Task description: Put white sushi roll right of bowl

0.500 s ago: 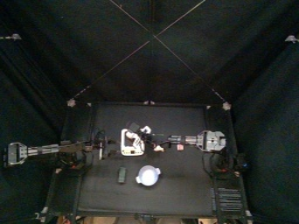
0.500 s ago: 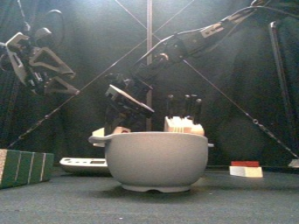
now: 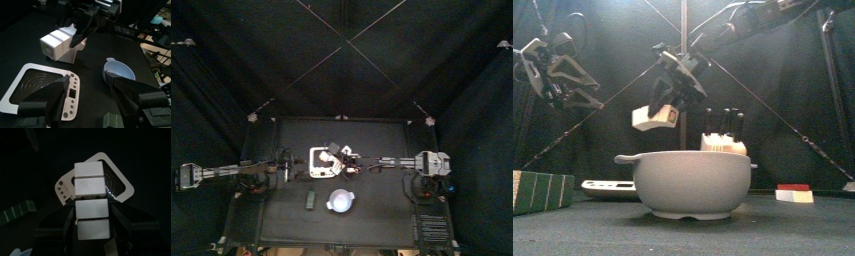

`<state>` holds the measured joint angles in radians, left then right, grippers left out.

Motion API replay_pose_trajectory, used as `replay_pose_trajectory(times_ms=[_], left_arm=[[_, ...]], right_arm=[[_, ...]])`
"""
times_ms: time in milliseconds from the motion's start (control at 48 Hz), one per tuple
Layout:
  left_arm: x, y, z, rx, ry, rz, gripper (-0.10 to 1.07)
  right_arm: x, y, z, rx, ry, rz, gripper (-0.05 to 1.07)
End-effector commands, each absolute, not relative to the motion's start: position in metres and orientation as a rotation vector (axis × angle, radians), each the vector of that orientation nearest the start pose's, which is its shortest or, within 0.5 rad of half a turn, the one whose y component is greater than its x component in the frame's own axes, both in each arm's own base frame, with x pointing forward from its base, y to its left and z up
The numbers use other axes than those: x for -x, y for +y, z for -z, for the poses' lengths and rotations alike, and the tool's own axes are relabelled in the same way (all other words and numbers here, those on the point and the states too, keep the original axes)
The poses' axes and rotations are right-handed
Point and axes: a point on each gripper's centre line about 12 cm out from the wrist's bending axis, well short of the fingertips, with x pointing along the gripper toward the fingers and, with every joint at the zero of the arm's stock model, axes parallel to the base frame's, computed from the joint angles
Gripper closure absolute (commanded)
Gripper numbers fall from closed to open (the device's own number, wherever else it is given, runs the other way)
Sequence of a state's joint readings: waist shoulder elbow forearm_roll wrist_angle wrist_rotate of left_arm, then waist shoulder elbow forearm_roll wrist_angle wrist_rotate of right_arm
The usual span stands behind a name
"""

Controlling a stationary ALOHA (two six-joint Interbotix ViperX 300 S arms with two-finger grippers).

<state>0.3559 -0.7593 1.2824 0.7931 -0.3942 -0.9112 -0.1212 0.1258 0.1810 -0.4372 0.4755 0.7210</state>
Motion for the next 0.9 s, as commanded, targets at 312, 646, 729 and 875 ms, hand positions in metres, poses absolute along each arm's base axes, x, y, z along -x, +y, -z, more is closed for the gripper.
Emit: replay_pose_trajectory(times_ms=[312, 646, 729, 875], left_arm=[[-0.207, 0.044, -0.213, 0.231, 0.208, -0.102, 0.05], [-0.206, 0.046, -0.213, 0.232, 0.206, -0.113, 0.05], [-0.206, 0.047, -0.213, 0.232, 0.205, -0.113, 0.05], [-0.206, 0.047, -0.213, 0.235, 0.204, -0.116, 0.05]], right_arm=[[-0.37, -0.017, -0.298, -0.223, 0.561, 0.242, 0.43], [-0.28, 0.04, -0.275, -0.169, 0.523, 0.006, 0.43], [-0.268, 0.05, -0.268, -0.171, 0.521, -0.045, 0.43], [-0.256, 0.061, -0.245, -0.19, 0.58, -0.082, 0.43]])
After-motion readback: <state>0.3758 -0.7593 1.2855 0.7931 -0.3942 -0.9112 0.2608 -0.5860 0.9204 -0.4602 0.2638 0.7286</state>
